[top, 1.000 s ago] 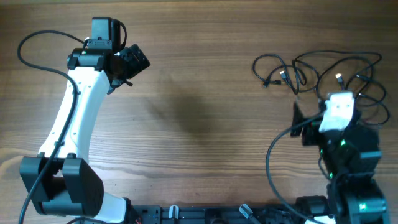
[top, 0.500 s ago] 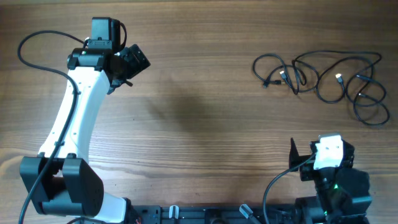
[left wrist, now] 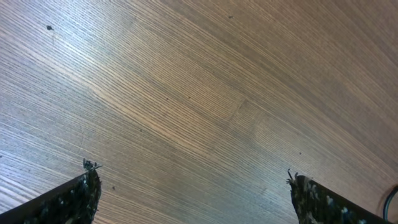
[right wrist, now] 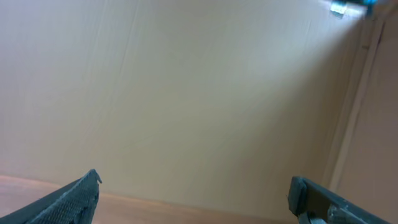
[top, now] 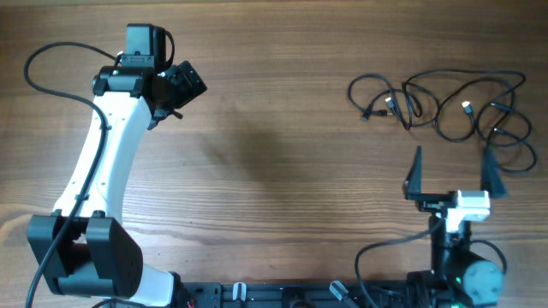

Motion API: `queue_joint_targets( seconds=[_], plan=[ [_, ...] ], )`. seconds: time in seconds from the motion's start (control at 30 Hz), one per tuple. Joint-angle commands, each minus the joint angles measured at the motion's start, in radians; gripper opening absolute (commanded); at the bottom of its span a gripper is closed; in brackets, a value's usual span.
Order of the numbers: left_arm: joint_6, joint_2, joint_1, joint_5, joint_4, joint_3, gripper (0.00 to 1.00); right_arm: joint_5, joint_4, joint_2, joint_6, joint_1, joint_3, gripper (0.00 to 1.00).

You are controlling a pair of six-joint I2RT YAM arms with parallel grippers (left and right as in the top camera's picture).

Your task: Untangle cables

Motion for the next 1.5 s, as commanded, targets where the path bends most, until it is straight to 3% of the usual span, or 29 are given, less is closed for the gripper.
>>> queue_joint_targets(
  seconds=[0.0,0.1,0.23,0.43,1.47],
  plan=[
    [-0.003,0.0,-0.001,-0.006,-0.001,-0.006,1.0,-0.011,0.004,-0.009,0.212,-0.006,-0.093,1.0],
    [-0.003,0.0,-0.001,-0.006,-0.001,-0.006,1.0,-0.012,-0.091,-0.01,0.314,-0.014,-0.109,1.0],
    [-0.003,0.0,-0.001,-0.006,-0.001,-0.006,1.0,-0.028,-0.231,-0.01,0.348,-0.047,-0.109,1.0],
    [-0.003,0.0,-0.001,-0.006,-0.001,-0.006,1.0,-0.091,-0.237,-0.01,0.184,-0.076,-0.109,1.0],
    [-0.003,0.0,-0.001,-0.006,-0.001,-0.006,1.0,-0.091,-0.237,-0.009,0.19,-0.076,-0.109,1.0]
  ],
)
